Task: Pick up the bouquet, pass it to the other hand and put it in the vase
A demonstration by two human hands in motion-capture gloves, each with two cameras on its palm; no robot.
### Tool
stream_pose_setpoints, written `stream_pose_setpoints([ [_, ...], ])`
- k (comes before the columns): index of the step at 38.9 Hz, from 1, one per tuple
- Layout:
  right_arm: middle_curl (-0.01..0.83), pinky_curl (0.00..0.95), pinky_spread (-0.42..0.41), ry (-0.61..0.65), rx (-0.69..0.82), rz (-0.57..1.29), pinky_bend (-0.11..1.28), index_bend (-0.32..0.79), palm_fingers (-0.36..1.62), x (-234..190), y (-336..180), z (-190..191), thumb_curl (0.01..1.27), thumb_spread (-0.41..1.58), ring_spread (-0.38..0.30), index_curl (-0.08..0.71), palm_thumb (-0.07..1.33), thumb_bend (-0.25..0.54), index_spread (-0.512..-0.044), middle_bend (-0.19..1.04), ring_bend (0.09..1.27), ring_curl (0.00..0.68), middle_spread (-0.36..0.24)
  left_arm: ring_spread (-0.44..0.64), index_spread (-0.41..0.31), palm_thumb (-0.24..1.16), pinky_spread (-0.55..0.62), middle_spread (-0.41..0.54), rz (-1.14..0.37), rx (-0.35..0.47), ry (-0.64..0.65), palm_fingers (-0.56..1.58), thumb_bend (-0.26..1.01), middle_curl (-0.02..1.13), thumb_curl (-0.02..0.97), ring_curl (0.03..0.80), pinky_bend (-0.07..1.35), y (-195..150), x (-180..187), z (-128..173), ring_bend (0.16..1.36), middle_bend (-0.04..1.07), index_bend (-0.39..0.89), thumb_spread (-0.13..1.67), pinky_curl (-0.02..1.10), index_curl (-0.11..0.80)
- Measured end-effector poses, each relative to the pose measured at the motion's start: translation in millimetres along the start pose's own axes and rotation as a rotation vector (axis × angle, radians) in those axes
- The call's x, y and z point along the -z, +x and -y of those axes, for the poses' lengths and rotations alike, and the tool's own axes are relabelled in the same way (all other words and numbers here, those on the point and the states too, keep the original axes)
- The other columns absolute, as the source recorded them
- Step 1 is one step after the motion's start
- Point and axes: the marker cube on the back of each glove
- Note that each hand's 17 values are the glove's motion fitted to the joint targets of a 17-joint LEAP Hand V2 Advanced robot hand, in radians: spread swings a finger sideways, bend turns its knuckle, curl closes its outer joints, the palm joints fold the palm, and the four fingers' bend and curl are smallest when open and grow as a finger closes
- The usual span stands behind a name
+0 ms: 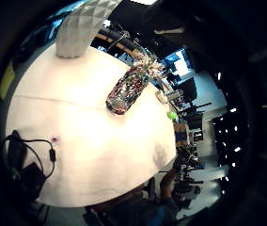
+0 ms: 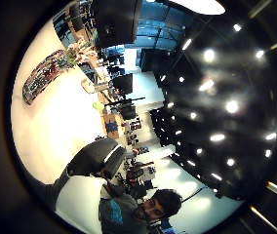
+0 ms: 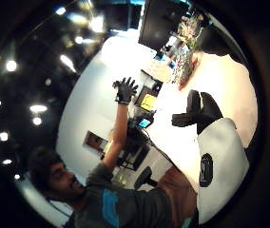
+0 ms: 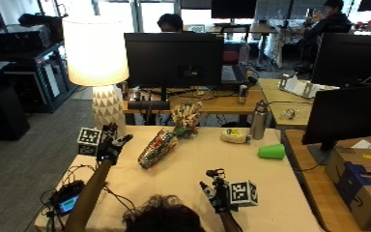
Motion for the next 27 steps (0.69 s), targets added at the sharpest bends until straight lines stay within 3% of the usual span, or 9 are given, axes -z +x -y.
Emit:
stream_pose_setpoints([
  [14, 0.394, 0.32, 0.292, 0.06, 0.046, -0.152, 0.24, 0.13, 0.88, 4.3, 6.2, 4.5, 0.49, 0.88, -0.106, 0.3, 0.92, 0.107, -0.297, 0.27, 0.36, 0.361, -0.162, 0.42, -0.018, 0.32, 0.46, 0.266, 0.185, 0.015, 0.03, -0.02, -0.03, 0.28, 0.29, 0.26, 0.74, -39.6, -48.0, 19.0, 0.76, 0.29, 0.1, 0.81, 0.32, 0.105],
  [19, 0.403, 0.328, 0.292, 0.052, 0.023, -0.247, 0.23, 0.13, 0.87, -8.5, 30.4, 20.6, 0.5, 0.89, -0.106, 0.302, 0.93, 0.077, -0.295, 0.26, 0.36, 0.366, -0.158, 0.41, -0.016, 0.32, 0.46, 0.256, 0.437, 0.02, 0.082, 0.0, -0.04, 0.29, 0.296, 0.263, 0.73, -51.3, -92.8, 14.8, 0.76, 0.3, 0.1, 0.81, 0.32, 0.113],
  [23, 0.411, 0.334, 0.292, 0.019, -0.005, -0.322, 0.22, 0.12, 0.87, -24.5, 53.6, 38.1, 0.51, 0.9, -0.107, 0.302, 0.94, 0.055, -0.296, 0.26, 0.36, 0.373, -0.156, 0.41, -0.004, 0.32, 0.46, 0.242, 0.715, 0.149, 0.067, 0.01, -0.03, 0.3, 0.3, 0.265, 0.72, -49.6, -128.2, 0.2, 0.77, 0.31, 0.11, 0.81, 0.31, 0.124],
  [24, 0.413, 0.336, 0.293, 0.012, -0.01, -0.34, 0.22, 0.13, 0.86, -27.9, 59.1, 42.1, 0.52, 0.9, -0.104, 0.303, 0.94, 0.051, -0.296, 0.26, 0.35, 0.372, -0.155, 0.41, -0.002, 0.32, 0.46, 0.24, 0.769, 0.144, 0.069, 0.01, -0.03, 0.3, 0.301, 0.265, 0.71, -54.0, -135.2, 5.1, 0.77, 0.31, 0.11, 0.81, 0.31, 0.127],
  [27, 0.416, 0.34, 0.293, -0.004, -0.028, -0.386, 0.22, 0.13, 0.85, -37.6, 76.7, 52.8, 0.52, 0.92, -0.1, 0.303, 0.94, 0.033, -0.297, 0.25, 0.35, 0.377, -0.151, 0.4, 0.006, 0.32, 0.46, 0.235, 0.873, -0.026, 0.114, 0.02, -0.03, 0.3, 0.303, 0.265, 0.72, -64.9, -155.7, 32.2, 0.76, 0.31, 0.11, 0.81, 0.32, 0.132],
])
